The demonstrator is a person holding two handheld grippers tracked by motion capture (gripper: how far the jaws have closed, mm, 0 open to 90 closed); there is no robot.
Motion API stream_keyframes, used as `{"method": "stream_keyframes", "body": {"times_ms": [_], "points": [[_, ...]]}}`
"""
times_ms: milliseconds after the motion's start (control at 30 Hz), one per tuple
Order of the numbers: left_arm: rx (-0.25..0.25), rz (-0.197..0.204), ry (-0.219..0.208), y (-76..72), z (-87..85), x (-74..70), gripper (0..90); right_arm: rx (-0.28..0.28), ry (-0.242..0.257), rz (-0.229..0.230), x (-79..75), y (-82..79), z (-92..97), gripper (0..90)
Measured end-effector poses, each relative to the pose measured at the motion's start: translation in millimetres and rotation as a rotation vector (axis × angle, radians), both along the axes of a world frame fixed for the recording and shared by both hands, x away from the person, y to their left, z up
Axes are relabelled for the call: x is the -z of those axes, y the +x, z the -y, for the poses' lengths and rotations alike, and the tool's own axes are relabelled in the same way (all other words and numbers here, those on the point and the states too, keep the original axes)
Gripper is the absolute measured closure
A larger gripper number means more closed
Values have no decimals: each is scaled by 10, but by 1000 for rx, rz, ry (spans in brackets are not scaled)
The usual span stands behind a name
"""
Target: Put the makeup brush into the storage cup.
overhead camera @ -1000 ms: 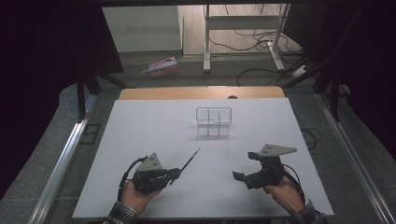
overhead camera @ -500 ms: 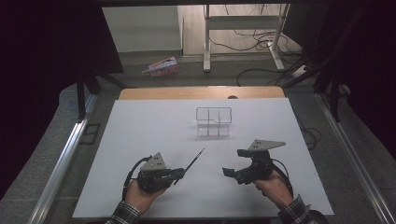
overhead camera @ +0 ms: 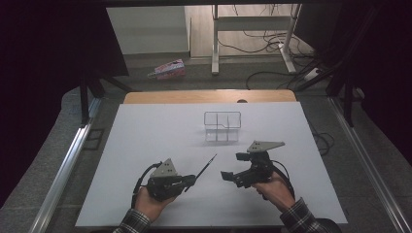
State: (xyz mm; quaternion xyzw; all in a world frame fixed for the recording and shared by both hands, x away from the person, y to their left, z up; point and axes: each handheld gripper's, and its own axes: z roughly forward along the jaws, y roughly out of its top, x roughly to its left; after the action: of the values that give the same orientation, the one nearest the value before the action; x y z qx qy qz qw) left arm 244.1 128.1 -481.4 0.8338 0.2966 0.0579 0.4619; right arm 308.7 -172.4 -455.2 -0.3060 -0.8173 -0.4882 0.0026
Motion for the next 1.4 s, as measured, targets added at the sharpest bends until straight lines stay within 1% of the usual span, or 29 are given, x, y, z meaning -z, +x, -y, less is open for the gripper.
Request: {"method": "stream_keyframes", "body": {"times_ms": [33, 133, 333, 400, 567, 633, 767, 800, 833, 867, 933, 1100, 1233, 1267, 1300, 1333, 1400], "points": [[1, 0, -2, 1, 5, 0, 853, -4, 2, 0, 0, 7, -23, 2], [3, 1, -8, 2, 20, 2, 853, -12, 13, -20, 3, 28, -75, 3], [9, 2, -13, -1, 52, 3, 853, -10, 55, -59, 9, 68, -146, 3], [7, 5, -19, -3, 58, -1, 854, -20, 67, -70, 7, 74, -177, 3], [10, 12, -25, -11, 78, -7, 854, -33, 70, -83, -8, 75, -251, 71], [13, 13, -26, -14, 83, -8, 854, -26, 63, -78, -8, 72, -270, 99], [20, 15, -22, -18, 93, -6, 853, -31, 78, -98, -7, 80, -283, 226], [22, 15, -21, -20, 96, -6, 853, -30, 81, -95, -11, 77, -287, 271], [24, 16, -19, -21, 98, -5, 853, -37, 86, -97, -17, 76, -288, 320], [25, 14, -17, -20, 101, -3, 853, -51, 94, -112, -18, 79, -293, 351], [24, 14, -14, -18, 105, 1, 853, -55, 94, -110, -23, 81, -294, 424], [27, 8, 4, -9, 129, 20, 853, -66, 117, -147, -22, 104, -270, 580], [32, 5, 16, -5, 163, 34, 852, -88, 134, -174, -3, 107, -267, 768], [36, 4, 22, -6, 179, 41, 851, -100, 148, -181, -2, 108, -262, 806], [38, 7, 25, -7, 193, 44, 848, -115, 181, -203, 3, 119, -252, 837], [41, 5, 31, -7, 209, 45, 847, -124, 203, -227, 4, 126, -249, 844], [40, 11, 46, -8, 225, 48, 841, -130, 190, -217, -4, 118, -256, 847]]}}
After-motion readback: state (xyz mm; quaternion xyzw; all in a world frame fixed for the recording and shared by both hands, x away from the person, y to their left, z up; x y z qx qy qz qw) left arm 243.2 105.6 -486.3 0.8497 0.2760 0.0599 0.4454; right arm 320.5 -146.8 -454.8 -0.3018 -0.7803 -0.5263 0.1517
